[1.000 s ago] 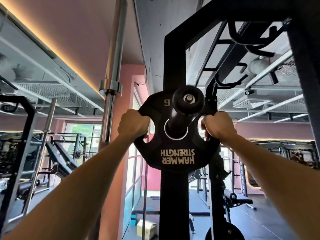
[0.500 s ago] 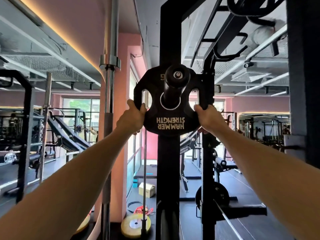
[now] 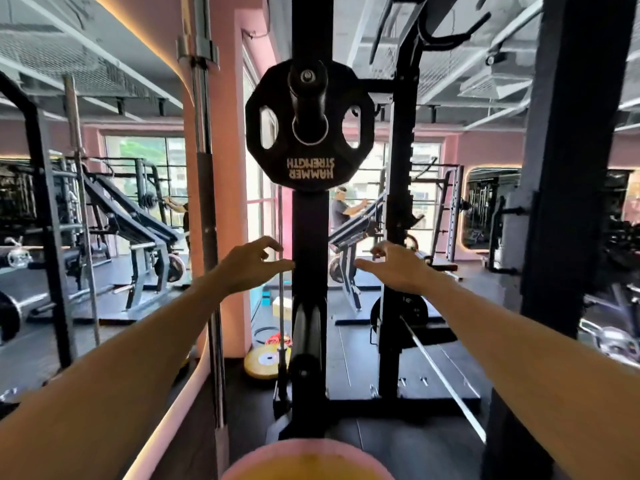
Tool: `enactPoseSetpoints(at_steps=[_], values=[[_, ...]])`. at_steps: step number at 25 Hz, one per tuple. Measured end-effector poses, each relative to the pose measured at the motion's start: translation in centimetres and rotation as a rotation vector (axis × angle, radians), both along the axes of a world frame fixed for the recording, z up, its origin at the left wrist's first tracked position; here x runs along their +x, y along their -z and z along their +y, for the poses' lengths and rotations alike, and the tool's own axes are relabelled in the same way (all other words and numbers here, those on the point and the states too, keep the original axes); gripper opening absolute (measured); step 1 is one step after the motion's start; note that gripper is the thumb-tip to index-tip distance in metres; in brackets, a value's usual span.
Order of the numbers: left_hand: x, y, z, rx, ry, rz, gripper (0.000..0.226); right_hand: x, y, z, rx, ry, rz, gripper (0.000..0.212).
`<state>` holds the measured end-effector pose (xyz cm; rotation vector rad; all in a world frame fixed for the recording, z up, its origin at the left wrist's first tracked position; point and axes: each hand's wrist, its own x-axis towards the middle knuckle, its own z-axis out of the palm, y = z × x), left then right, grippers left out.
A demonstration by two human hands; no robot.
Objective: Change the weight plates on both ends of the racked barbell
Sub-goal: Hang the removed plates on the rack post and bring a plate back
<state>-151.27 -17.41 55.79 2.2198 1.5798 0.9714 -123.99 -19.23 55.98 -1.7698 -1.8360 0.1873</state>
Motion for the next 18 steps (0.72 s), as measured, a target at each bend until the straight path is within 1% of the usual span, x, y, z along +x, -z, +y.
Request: enactPoseSetpoints(at_steps=[1, 3, 7, 11, 16, 18], values=[[0.2, 0.8, -1.0, -0.016, 0.009, -0.001, 0.048, 0.7, 1.0, -1.1, -0.038, 0.014, -0.046, 0.077], [0.9, 1.7, -2.3, -0.028, 0.015, -0.003, 0.047, 1.8, 2.2, -3.5, -0.074, 0.025, -0.086, 0.079], [4.1, 2.8, -6.1, 0.000, 0.143, 0.052, 0.048, 5.3, 3.1, -11.1, -0.094, 0.109, -0.036, 0.072], [8.3, 4.1, -10.0, -0.026, 0.289, 0.068, 0.051, 9.6, 4.2, -18.8, -0.098, 0.214, 0.012, 0.069], [16.8, 5.4, -15.6, -0.066, 0.480, 0.088, 0.056, 16.4, 5.1, -30.1, -0.087, 0.409, 0.071, 0.070], [20.9, 5.2, -18.1, -0.068, 0.538, 0.065, 0.063, 19.6, 5.2, -34.3, -0.081, 0.487, 0.098, 0.068]])
